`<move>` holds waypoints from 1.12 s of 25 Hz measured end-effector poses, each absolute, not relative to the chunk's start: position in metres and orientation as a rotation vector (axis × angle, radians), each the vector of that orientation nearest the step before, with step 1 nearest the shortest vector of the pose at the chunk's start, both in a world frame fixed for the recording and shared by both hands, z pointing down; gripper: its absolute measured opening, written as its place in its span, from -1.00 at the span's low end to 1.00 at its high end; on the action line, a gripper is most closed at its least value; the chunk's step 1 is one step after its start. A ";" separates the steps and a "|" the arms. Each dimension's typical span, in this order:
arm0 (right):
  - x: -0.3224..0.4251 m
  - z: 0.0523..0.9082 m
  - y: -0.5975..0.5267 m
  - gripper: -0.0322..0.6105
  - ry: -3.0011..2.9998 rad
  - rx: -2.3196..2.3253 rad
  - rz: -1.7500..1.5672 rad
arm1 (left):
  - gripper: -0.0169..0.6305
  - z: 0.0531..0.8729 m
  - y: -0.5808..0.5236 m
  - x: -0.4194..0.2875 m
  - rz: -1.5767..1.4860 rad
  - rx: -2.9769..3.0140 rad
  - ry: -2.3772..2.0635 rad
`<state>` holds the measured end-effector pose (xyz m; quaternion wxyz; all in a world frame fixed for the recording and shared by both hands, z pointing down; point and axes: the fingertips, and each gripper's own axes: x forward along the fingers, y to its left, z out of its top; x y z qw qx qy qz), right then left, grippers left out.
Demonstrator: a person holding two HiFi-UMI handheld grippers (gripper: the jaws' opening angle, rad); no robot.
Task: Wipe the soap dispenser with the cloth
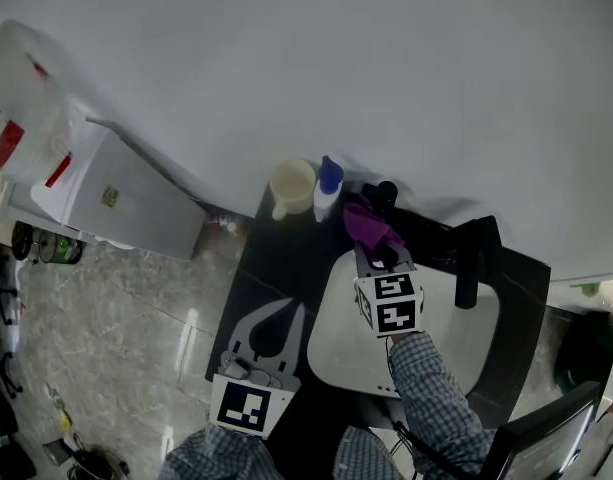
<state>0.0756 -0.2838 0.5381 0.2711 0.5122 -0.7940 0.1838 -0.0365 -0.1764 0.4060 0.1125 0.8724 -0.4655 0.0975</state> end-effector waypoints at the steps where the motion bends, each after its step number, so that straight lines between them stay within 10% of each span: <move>1: 0.076 0.537 -0.282 -0.67 -2.136 1.378 0.498 | -0.94 0.406 -0.176 -0.037 0.285 2.561 -1.367; 28: 0.116 0.411 -0.312 -0.67 -2.216 1.630 0.426 | -0.94 0.385 -0.181 -0.032 0.226 2.591 -1.374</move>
